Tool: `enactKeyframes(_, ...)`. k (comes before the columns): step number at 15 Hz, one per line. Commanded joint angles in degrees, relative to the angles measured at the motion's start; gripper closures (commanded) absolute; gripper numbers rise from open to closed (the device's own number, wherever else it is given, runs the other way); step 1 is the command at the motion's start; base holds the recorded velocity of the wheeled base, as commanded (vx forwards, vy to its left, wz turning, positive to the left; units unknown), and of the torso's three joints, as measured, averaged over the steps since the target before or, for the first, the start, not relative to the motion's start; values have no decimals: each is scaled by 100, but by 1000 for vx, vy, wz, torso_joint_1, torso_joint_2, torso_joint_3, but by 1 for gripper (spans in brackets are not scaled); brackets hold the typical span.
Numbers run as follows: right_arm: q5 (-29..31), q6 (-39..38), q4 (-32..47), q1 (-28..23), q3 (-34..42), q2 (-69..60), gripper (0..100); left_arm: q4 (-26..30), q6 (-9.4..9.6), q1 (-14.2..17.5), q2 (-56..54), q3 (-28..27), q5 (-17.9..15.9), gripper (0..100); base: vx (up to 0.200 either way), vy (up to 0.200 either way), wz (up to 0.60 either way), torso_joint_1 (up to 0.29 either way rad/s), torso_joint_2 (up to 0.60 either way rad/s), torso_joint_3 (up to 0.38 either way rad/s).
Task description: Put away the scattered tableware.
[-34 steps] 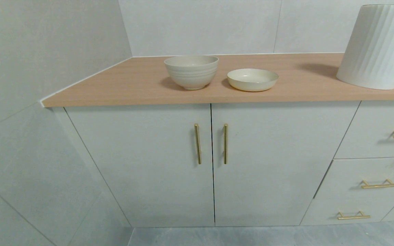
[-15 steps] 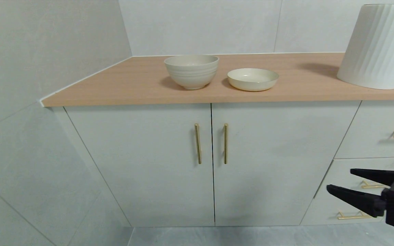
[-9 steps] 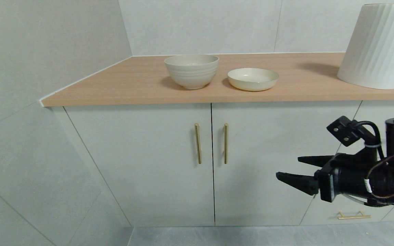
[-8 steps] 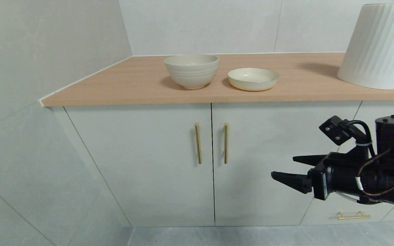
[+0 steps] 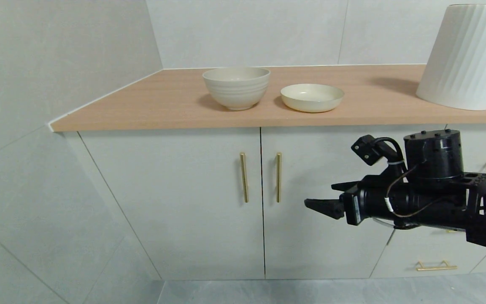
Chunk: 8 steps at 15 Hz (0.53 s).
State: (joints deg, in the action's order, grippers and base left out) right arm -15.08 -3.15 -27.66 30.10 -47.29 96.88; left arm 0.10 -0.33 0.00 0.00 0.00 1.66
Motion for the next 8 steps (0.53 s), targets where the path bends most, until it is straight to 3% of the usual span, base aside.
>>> enactKeyframes(1, -4, -125, -3, 145, -404, 376, 0, -1, -2, 0, 0, 0, 1, 0, 0, 0, 0, 0, 0, 0)
enactKeyframes(3, -4, -415, -152, 277, -694, 639, 0, -1, -2, 0, 0, 0, 1, 0, 0, 0, 0, 0, 0, 0)
enactKeyframes(6, 23, -828, -1171, 435, -668, 1140, 0, -1, -2, 0, 0, 0, 1, 0, 0, 0, 0, 0, 0, 0)
enactKeyframes(8, 14, -942, -1426, 435, -712, 1351, 0, -1, -2, 0, 0, 0, 1, 0, 0, 0, 0, 0, 0, 0)
